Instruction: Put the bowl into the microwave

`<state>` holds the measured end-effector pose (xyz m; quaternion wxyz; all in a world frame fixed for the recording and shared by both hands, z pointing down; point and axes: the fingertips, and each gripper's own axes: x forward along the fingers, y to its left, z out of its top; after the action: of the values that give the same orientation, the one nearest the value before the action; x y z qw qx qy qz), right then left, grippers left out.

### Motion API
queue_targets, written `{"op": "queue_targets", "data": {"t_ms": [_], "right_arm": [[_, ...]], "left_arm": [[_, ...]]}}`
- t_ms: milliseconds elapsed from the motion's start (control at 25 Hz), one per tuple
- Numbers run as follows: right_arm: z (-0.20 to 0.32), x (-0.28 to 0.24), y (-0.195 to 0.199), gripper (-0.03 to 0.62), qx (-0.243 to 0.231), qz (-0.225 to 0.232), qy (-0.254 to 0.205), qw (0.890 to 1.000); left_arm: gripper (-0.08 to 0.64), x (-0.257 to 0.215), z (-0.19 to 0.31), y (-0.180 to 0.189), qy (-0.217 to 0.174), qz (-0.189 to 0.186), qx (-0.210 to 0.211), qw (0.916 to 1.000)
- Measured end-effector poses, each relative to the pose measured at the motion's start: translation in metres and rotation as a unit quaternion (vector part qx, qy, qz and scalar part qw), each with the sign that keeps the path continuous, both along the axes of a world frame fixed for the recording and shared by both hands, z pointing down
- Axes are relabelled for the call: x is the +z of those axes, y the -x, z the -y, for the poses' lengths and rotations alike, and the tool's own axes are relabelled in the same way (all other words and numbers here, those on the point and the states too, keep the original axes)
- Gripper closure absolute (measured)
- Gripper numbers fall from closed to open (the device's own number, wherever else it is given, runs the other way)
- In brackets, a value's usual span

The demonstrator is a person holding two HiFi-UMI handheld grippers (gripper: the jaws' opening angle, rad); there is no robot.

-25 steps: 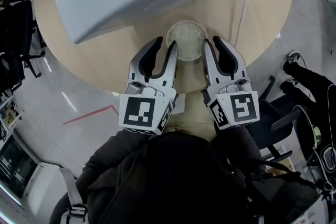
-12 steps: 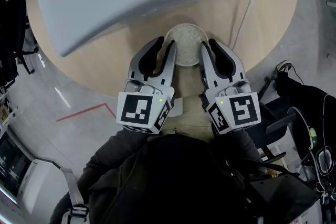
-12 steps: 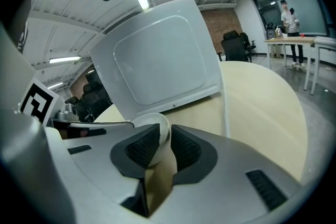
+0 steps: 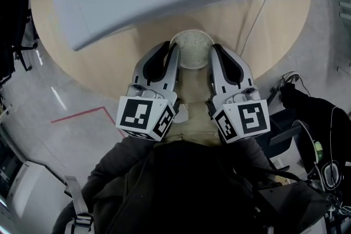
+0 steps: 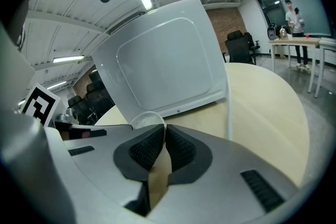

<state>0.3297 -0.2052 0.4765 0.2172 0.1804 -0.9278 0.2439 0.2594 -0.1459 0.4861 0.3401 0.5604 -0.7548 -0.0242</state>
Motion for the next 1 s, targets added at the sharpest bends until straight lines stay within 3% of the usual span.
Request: {"op": "queue_targets", "data": {"t_ms": [480,1000], "right_arm": [[-0.026,-0.035,0.039,0.574,-0.048,0.017,-0.007,0.999],[-0.146,-0.075,0.139,0.575,-0.121,0.027,-0.011,0.992]], "left_arm": [[0.508,-0.046,-0.035,0.034,-0.020,0.021,-0.064,0.9976],[0.509,-0.091,-0.164,0.123,-0.035,0.044,-0.134,0.9893]]}}
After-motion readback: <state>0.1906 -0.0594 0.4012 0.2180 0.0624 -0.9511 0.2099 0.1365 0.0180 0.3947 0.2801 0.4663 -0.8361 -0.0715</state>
